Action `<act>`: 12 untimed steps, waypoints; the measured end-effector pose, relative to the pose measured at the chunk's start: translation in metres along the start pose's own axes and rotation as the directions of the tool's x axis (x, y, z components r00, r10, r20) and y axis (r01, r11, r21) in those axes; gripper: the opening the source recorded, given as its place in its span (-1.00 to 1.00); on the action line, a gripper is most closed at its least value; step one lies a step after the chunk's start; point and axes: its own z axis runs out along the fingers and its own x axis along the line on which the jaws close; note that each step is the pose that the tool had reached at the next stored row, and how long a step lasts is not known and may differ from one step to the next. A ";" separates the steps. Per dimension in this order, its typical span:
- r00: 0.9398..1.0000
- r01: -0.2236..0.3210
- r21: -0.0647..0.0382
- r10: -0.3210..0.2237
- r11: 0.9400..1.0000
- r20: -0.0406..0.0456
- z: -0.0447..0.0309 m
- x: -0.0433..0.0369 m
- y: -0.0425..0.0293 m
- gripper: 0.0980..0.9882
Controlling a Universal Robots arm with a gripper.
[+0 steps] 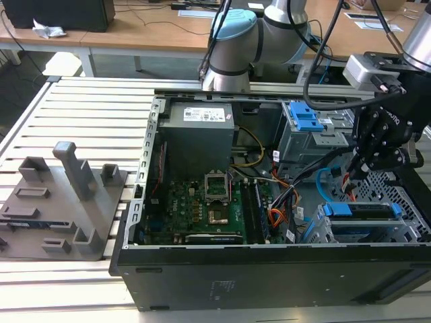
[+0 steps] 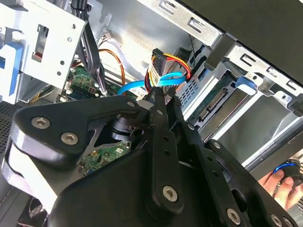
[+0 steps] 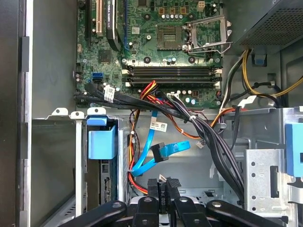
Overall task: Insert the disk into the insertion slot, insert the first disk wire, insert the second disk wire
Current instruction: 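Insert the first disk wire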
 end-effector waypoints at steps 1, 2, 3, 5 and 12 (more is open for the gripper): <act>1.000 0.000 0.000 0.000 1.000 0.000 -0.0006 0.0001 0.0000 -0.80; 1.000 0.000 0.000 0.000 1.000 0.000 -0.0034 0.0002 0.0002 -0.80; 1.000 0.000 0.000 0.000 1.000 0.000 -0.0047 0.0002 0.0002 -0.80; 1.000 0.000 0.000 0.000 1.000 0.000 -0.0047 0.0001 0.0003 -0.80; 1.000 0.000 0.000 0.000 1.000 0.001 -0.0049 0.0001 0.0003 -0.81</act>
